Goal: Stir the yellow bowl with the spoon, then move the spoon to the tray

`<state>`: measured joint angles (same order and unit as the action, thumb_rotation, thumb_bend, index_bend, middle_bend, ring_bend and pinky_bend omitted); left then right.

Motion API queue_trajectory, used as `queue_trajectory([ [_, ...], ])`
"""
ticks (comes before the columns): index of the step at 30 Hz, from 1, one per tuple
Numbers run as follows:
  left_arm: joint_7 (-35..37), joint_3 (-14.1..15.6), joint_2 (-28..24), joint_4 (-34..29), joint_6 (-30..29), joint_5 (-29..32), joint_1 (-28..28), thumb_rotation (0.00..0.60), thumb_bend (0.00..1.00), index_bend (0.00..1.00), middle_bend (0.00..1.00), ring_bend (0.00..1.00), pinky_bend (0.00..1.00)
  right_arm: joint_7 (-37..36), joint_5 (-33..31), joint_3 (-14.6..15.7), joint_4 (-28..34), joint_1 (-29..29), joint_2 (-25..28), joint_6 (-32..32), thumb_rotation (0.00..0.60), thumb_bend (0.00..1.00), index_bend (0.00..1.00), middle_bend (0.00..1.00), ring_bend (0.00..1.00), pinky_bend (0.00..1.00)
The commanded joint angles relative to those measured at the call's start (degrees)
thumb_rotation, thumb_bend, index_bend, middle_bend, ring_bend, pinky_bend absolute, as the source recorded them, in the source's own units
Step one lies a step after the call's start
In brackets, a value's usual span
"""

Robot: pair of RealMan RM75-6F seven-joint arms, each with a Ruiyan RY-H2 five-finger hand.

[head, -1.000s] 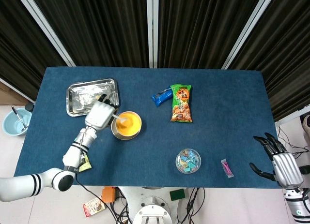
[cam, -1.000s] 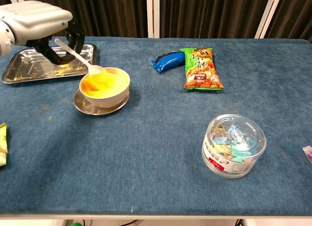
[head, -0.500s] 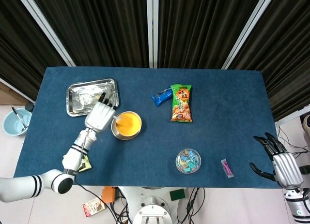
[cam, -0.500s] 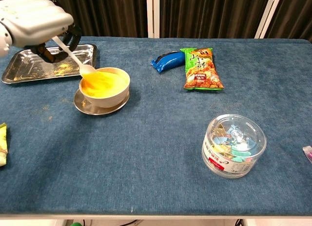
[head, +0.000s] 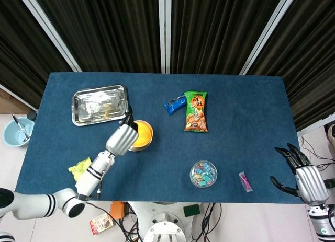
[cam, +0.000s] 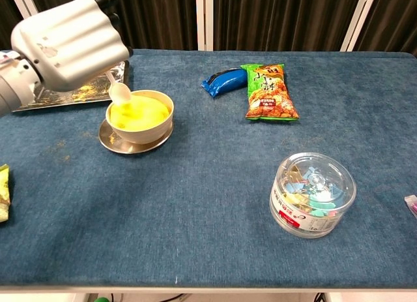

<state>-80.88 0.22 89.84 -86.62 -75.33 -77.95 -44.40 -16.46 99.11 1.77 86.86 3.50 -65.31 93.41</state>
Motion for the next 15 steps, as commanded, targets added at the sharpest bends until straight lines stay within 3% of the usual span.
queue_trajectory([
  [1, -1.29, -0.13, 0.35, -0.17, 0.05, -0.68, 0.21, 0.6, 0.44, 0.59, 0.56, 0.33, 0.18, -0.01, 0.06, 0.0, 0.01, 0.02, -0.02, -0.01, 0.6, 0.24, 0.17, 0.21, 0.08, 0.19],
  [9, -3.8, -1.22, 1.33, 0.41, 0.03, -0.93, 1.04, 0.6, 0.44, 0.59, 0.56, 0.33, 0.18, -0.12, 0.02, -0.04, -0.04, -0.05, 0.03, 0.09, 0.6, 0.24, 0.17, 0.21, 0.08, 0.19],
  [15, 1.51, -3.46, 0.84, 0.02, -0.93, -0.66, 2.11, 0.6, 0.44, 0.59, 0.56, 0.33, 0.18, -0.21, -0.07, -0.1, -0.14, 0.09, -0.01, -0.18, 0.6, 0.24, 0.18, 0.21, 0.08, 0.19],
])
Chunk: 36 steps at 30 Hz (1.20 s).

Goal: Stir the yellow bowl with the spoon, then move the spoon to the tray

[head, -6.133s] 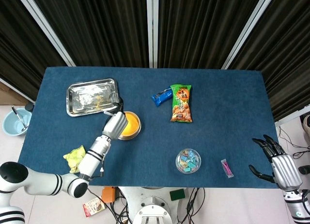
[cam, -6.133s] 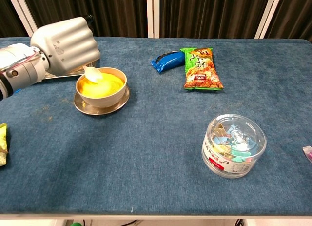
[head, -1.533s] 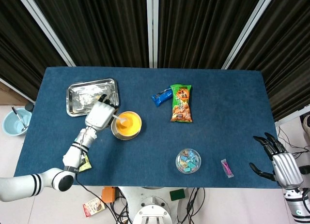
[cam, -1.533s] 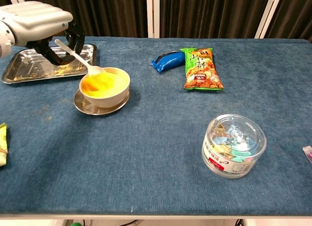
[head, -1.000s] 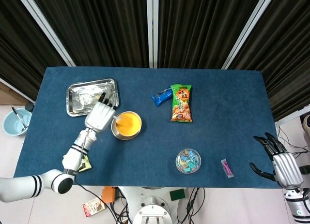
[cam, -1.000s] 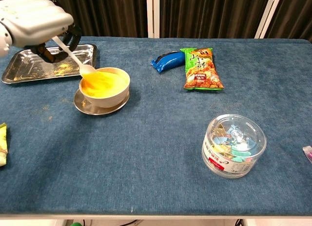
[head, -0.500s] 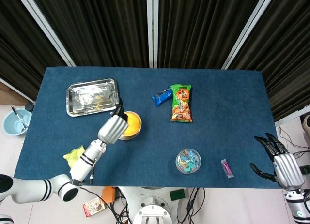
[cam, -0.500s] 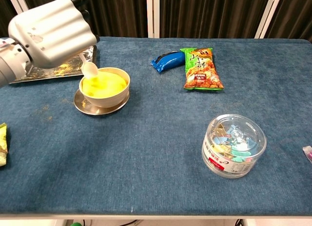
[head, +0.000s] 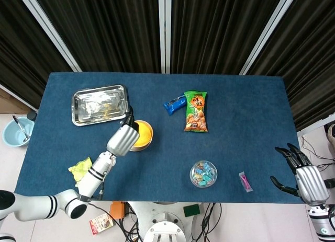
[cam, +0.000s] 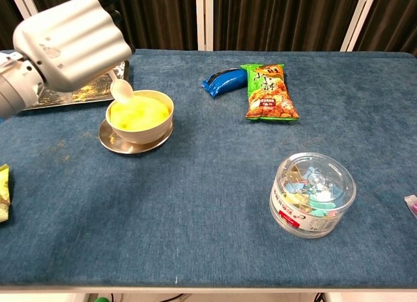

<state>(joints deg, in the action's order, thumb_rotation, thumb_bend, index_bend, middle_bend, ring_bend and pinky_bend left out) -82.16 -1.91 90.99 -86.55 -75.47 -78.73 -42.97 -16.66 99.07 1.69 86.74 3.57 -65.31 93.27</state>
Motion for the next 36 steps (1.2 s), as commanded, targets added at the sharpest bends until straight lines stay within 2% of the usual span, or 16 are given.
queue_trajectory([
  [1, 3.99, -1.8, -0.49, 0.33, -1.39, -0.11, 0.96, 0.6, 0.44, 0.59, 0.56, 0.33, 0.18, -0.04, -0.07, -0.05, -0.03, 0.03, 0.02, -0.02, 0.6, 0.24, 0.18, 0.21, 0.08, 0.19],
  [5, 13.1, -5.01, -1.29, -0.46, -1.7, 3.35, 2.55, 0.6, 0.43, 0.59, 0.55, 0.33, 0.18, -0.1, -0.26, -0.15, 0.02, 0.09, 0.14, -0.17, 0.6, 0.24, 0.18, 0.21, 0.08, 0.19],
  [8, 22.33, -9.28, -2.57, -1.55, -0.52, 9.16, 3.79, 0.6, 0.43, 0.59, 0.55, 0.33, 0.18, 0.04, -0.27, -0.16, 0.15, 0.25, 0.21, -0.48, 0.6, 0.24, 0.18, 0.21, 0.08, 0.19],
  [13, 37.73, -16.56, -5.21, -0.46, 5.02, 20.27, 4.97, 0.6, 0.43, 0.59, 0.54, 0.33, 0.18, 0.5, -0.42, -0.23, 0.63, 0.32, 0.52, -0.69, 0.6, 0.24, 0.18, 0.21, 0.08, 0.19],
  [17, 46.39, -20.25, -5.5, 4.85, 11.08, 28.15, 4.76, 0.6, 0.44, 0.58, 0.54, 0.32, 0.18, 1.21, -0.36, -0.29, 1.35, 0.46, 0.77, -0.92, 0.6, 0.24, 0.18, 0.21, 0.08, 0.19],
  [22, 51.52, -21.65, -2.98, 14.4, 18.85, 36.91, 3.35, 0.6, 0.43, 0.56, 0.53, 0.31, 0.18, 2.75, -0.38, -0.38, 2.84, 0.66, 1.28, -1.41, 0.6, 0.24, 0.17, 0.21, 0.08, 0.19],
  [25, 53.11, -21.35, -0.82, 20.01, 21.87, 39.59, 2.37, 0.6, 0.43, 0.56, 0.53, 0.31, 0.18, 3.67, -0.59, -0.47, 3.79, 0.77, 1.57, -1.78, 0.6, 0.24, 0.17, 0.21, 0.08, 0.19],
  [32, 52.97, -18.36, 4.25, 32.87, 25.67, 40.27, 0.39, 0.6, 0.42, 0.55, 0.52, 0.3, 0.17, 5.62, -1.41, -0.75, 5.83, 0.96, 2.11, -2.75, 0.6, 0.24, 0.18, 0.21, 0.08, 0.19],
  [36, 53.78, -17.63, 6.28, 37.61, 27.68, 40.14, -0.11, 0.6, 0.41, 0.54, 0.5, 0.29, 0.17, 6.71, -1.75, -0.95, 6.91, 1.28, 2.14, -3.54, 0.6, 0.24, 0.18, 0.21, 0.08, 0.19],
])
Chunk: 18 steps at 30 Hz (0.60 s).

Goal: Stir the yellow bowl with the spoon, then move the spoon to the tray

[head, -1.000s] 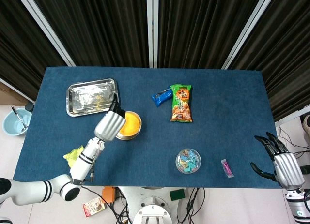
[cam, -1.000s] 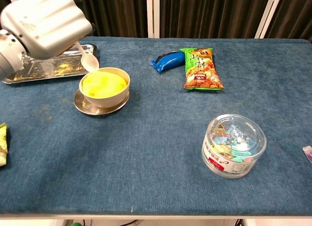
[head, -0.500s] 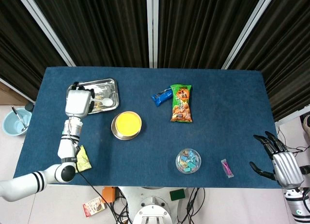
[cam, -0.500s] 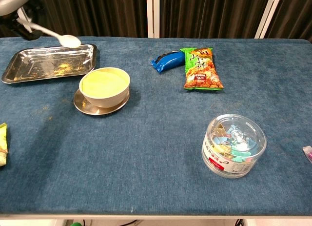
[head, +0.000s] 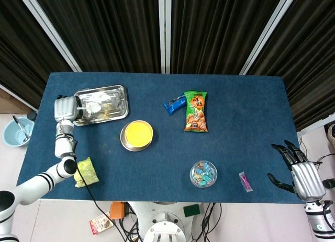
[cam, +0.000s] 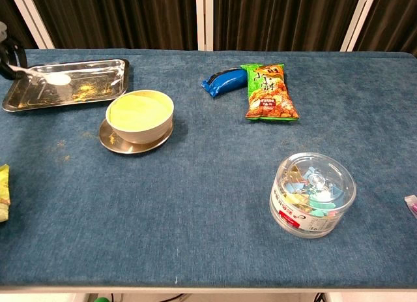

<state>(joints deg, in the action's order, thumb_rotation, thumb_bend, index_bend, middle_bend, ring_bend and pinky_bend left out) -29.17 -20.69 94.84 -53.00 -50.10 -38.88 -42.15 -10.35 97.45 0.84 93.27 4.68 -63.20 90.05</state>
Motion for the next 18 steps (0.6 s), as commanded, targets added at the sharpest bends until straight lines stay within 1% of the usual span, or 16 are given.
queue_trajectory([
  [1, 0.88, 1.39, 2.93, 5.2, 2.66, 0.11, -1.05, 0.6, 0.41, 0.53, 0.49, 0.29, 0.17, 0.79, -0.15, -0.16, 0.72, 0.29, 0.04, -0.54, 0.6, 0.24, 0.18, 0.21, 0.08, 0.19],
  [3, 1.09, 1.68, 3.54, 6.49, 3.2, -0.18, -1.18, 0.6, 0.39, 0.47, 0.45, 0.27, 0.17, 1.35, -0.18, -0.25, 1.21, 0.45, 0.08, -0.8, 0.6, 0.24, 0.18, 0.21, 0.08, 0.19],
  [6, 1.61, 1.97, 3.86, 7.15, 3.49, -0.88, -1.14, 0.6, 0.37, 0.38, 0.36, 0.23, 0.17, 2.09, -0.15, -0.39, 1.98, 0.58, 0.23, -0.97, 0.6, 0.24, 0.18, 0.21, 0.08, 0.19],
  [8, 1.32, 2.22, 3.29, 6.24, 3.53, -1.07, -0.91, 0.6, 0.36, 0.34, 0.31, 0.21, 0.16, 2.43, -0.06, -0.42, 2.33, 0.61, 0.35, -0.96, 0.6, 0.24, 0.18, 0.21, 0.08, 0.19],
  [11, 1.41, 2.57, 1.18, 2.45, 1.04, -2.64, 0.03, 0.6, 0.35, 0.32, 0.29, 0.2, 0.16, 2.6, 0.06, -0.4, 2.58, 0.52, 0.56, -0.79, 0.6, 0.24, 0.17, 0.21, 0.08, 0.19],
  [12, 1.55, 2.77, 0.16, 0.65, -0.16, -3.5, 0.53, 0.6, 0.35, 0.32, 0.29, 0.2, 0.16, 2.52, 0.07, -0.37, 2.54, 0.46, 0.64, -0.72, 0.6, 0.24, 0.17, 0.21, 0.08, 0.19],
  [15, 3.1, 3.67, -5.22, -8.89, -6.24, -8.09, 3.41, 0.6, 0.35, 0.32, 0.29, 0.2, 0.16, 1.64, -0.28, -0.32, 2.15, 0.3, 1.14, -0.68, 0.6, 0.24, 0.18, 0.21, 0.08, 0.19],
  [16, 3.57, 4.55, -8.16, -13.82, -9.32, -10.86, 5.04, 0.6, 0.35, 0.32, 0.29, 0.2, 0.16, 1.38, -0.48, -0.34, 1.85, 0.21, 1.39, -0.64, 0.6, 0.24, 0.18, 0.21, 0.08, 0.19],
  [18, 4.19, 6.34, -12.97, -21.45, -13.97, -15.44, 7.86, 0.6, 0.34, 0.32, 0.29, 0.2, 0.16, 1.1, -0.71, -0.38, 1.35, 0.11, 1.68, -0.57, 0.6, 0.24, 0.17, 0.21, 0.08, 0.19],
])
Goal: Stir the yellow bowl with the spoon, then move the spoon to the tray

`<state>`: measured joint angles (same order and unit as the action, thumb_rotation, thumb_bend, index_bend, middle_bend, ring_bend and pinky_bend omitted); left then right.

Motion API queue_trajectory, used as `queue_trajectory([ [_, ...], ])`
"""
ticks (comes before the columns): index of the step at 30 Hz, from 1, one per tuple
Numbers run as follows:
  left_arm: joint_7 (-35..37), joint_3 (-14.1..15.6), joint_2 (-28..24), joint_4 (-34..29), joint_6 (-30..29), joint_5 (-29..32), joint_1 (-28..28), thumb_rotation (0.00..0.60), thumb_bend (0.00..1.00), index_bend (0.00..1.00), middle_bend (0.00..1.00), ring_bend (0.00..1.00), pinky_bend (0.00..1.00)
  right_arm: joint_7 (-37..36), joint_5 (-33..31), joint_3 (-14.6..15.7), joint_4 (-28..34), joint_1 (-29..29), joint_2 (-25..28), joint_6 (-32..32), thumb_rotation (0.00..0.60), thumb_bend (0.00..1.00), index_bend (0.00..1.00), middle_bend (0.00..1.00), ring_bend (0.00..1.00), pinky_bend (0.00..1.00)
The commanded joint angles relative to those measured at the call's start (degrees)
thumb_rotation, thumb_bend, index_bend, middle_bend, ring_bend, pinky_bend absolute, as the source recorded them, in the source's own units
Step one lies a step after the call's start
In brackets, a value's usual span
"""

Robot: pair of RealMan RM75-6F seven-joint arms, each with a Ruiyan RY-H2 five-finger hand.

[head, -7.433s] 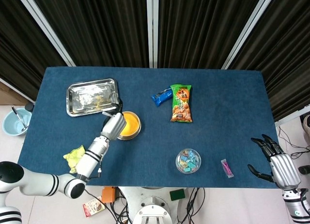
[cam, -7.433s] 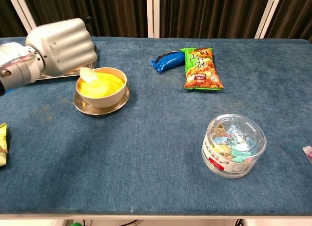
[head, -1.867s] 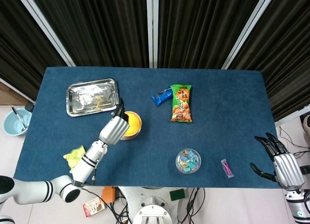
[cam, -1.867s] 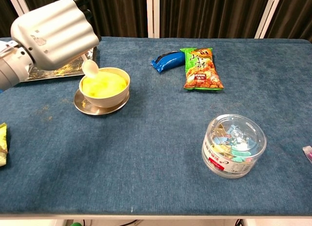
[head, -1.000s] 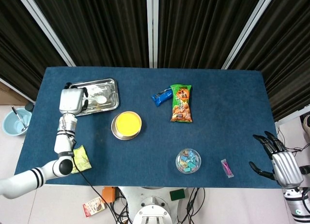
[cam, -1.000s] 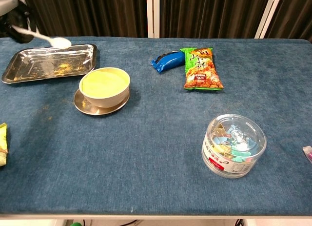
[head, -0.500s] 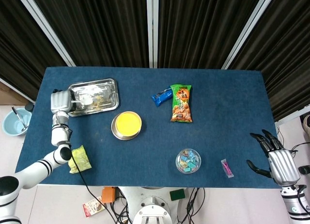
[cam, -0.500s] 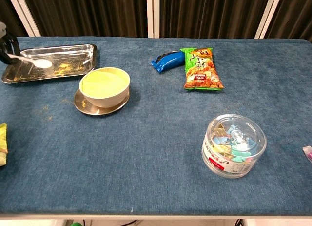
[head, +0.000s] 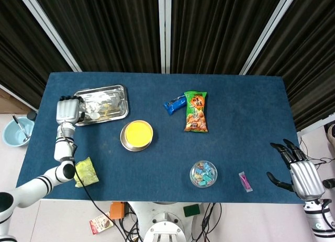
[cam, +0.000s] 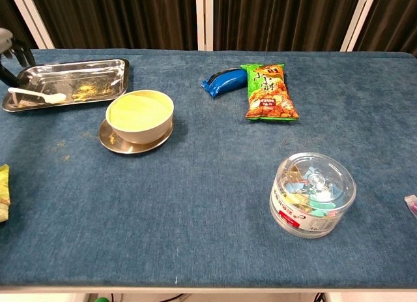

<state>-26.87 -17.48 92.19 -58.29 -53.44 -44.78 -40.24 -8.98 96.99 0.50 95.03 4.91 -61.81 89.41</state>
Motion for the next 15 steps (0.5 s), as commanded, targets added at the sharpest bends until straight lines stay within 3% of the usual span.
queue_trajectory([
  [1, 2.83, 4.4, -13.06, -19.05, -12.56, -11.6, 7.93, 0.6, 0.33, 0.32, 0.29, 0.2, 0.16, -0.59, -0.41, -0.04, -0.76, -0.14, 0.43, 0.01, 0.6, 0.24, 0.17, 0.21, 0.08, 0.19],
  [7, 6.99, 12.46, -23.26, -31.06, -24.87, -27.32, 17.06, 0.6, 0.28, 0.31, 0.28, 0.15, 0.1, -0.47, -0.82, 0.2, -2.6, 0.17, 1.07, -1.31, 0.6, 0.25, 0.18, 0.21, 0.08, 0.19],
  [15, 8.11, 20.36, -27.32, -38.22, -35.28, -36.93, 27.18, 0.6, 0.27, 0.31, 0.26, 0.15, 0.1, -1.99, -0.56, -0.03, -4.73, -0.56, -1.6, 0.55, 0.6, 0.25, 0.18, 0.2, 0.08, 0.19],
])
